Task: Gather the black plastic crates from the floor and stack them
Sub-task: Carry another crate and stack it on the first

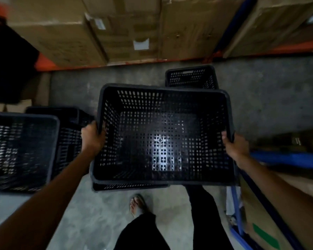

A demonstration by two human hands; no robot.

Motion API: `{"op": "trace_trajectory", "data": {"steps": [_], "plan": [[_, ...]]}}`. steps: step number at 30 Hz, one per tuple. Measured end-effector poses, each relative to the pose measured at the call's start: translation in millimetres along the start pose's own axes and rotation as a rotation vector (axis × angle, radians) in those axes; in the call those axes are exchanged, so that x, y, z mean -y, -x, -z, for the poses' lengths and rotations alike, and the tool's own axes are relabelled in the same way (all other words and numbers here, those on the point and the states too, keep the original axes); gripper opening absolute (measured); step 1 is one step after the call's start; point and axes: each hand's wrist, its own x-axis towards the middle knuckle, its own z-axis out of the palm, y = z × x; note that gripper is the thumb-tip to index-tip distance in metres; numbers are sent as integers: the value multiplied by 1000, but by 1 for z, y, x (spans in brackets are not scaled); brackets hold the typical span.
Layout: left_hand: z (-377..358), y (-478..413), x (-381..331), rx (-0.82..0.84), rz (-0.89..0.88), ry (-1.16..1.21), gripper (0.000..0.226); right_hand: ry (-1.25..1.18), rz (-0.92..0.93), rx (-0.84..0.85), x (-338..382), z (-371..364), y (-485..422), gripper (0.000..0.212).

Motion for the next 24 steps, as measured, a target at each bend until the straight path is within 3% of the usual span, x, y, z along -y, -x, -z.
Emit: {"op": "trace_trajectory", "data": {"steps": [7,11,19,24], "plan": [[18,103,151,10,222,-23,31,95,-34,96,1,-80,135,42],[4,117,211,90,235,1,26,61,26,115,3,-123,165,36],[-36,90,266,27,226,86,26,184,41,50,11,-181,161,42],[-53,62,280,3,222,94,31,92,21,67,25,-207,148,44]]}}
